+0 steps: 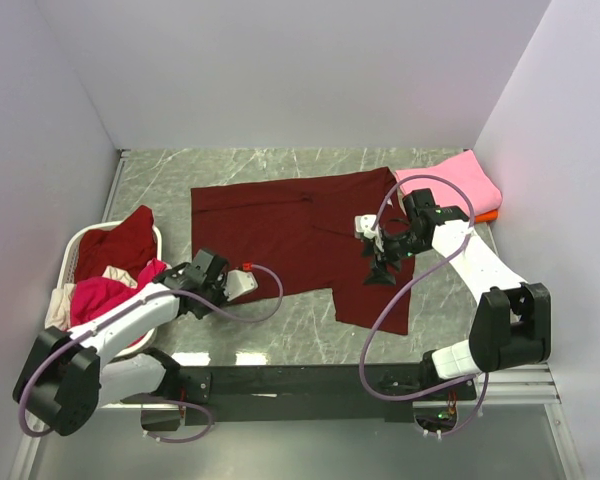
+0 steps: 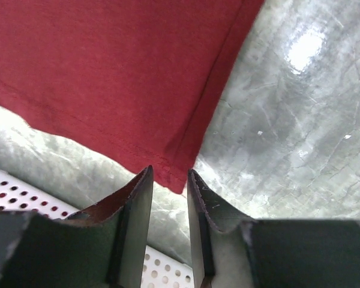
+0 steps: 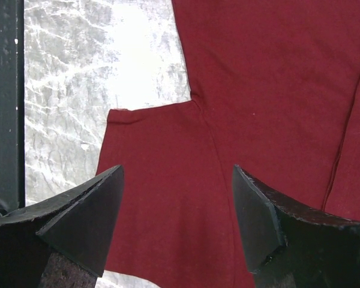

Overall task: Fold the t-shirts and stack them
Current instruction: Fold the tshirt

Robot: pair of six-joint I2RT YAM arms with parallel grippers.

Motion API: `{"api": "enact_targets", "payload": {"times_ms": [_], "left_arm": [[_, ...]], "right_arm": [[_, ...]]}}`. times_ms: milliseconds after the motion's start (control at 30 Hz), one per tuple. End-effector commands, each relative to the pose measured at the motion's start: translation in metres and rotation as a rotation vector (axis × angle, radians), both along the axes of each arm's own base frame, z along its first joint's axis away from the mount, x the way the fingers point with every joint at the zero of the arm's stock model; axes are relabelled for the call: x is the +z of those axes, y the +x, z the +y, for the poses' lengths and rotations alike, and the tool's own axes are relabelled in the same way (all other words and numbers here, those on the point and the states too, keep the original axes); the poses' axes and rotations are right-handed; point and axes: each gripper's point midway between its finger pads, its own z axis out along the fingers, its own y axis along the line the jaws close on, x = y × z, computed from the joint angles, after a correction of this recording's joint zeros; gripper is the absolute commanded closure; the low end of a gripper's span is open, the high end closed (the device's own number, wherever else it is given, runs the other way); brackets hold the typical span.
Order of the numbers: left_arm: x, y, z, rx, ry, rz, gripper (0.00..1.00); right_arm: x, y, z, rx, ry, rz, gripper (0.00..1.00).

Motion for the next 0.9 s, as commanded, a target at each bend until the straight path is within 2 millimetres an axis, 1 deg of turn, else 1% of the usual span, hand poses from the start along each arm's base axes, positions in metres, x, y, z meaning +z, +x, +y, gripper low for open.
{"api": "enact_targets", "payload": {"times_ms": [0, 67, 133, 167, 233, 267, 367, 467, 500, 567, 633, 700, 733, 833, 867], "left_arm": [[-0.002, 0.005, -0.001, 0.001, -0.001, -0.014, 0.64], [-0.009, 0.004, 0.002, 0.013, 0.026, 0.013, 0.64], [-0.011, 0.007, 0.003, 0.031, 0.043, 0.026, 0.64], [-0.016, 0.005, 0.007, 0.042, 0.068, 0.055, 0.63], [-0.016, 0.008, 0.01, 0.075, 0.092, 0.062, 0.63], [-0.019, 0.004, 0.014, 0.086, 0.107, 0.092, 0.62], [-0.022, 0.003, 0.015, 0.092, 0.112, 0.107, 0.62], [-0.024, 0.002, 0.013, 0.09, 0.097, 0.114, 0.65], [-0.024, 0.0, 0.013, 0.089, 0.096, 0.118, 0.66], [-0.021, 0.001, 0.012, 0.087, 0.087, 0.104, 0.8], [-0.018, 0.002, 0.009, 0.077, 0.067, 0.099, 0.9], [-0.012, 0.004, 0.004, 0.062, 0.037, 0.083, 0.94], [-0.011, 0.004, 0.003, 0.058, 0.032, 0.081, 0.96], [-0.006, 0.002, -0.003, 0.038, 0.003, 0.069, 0.99], [-0.004, 0.001, -0.006, 0.026, -0.009, 0.067, 1.0]], "right_arm": [[0.01, 0.004, 0.002, 0.005, 0.029, -0.011, 0.21], [0.011, 0.003, 0.002, 0.006, 0.027, -0.011, 0.21], [0.011, 0.002, 0.0, 0.001, 0.027, -0.01, 0.21], [0.011, 0.002, 0.0, 0.002, 0.028, -0.014, 0.21], [0.011, 0.001, -0.001, 0.0, 0.031, -0.007, 0.21], [0.014, 0.002, -0.001, 0.0, 0.038, -0.011, 0.21], [0.015, 0.001, -0.002, 0.0, 0.046, -0.003, 0.22], [0.016, 0.001, -0.003, -0.001, 0.047, -0.003, 0.22], [0.016, 0.0, -0.003, 0.0, 0.045, -0.003, 0.22], [0.014, 0.0, -0.005, -0.003, 0.037, -0.008, 0.22], [0.011, 0.001, -0.009, -0.013, 0.012, -0.017, 0.24], [0.005, 0.001, -0.013, -0.019, -0.02, -0.026, 0.24], [0.003, 0.002, -0.019, -0.024, -0.054, -0.043, 0.24], [-0.011, -0.012, -0.032, 0.035, -0.129, -0.077, 0.24], [-0.026, -0.021, -0.042, 0.083, -0.195, -0.093, 0.24]]}}
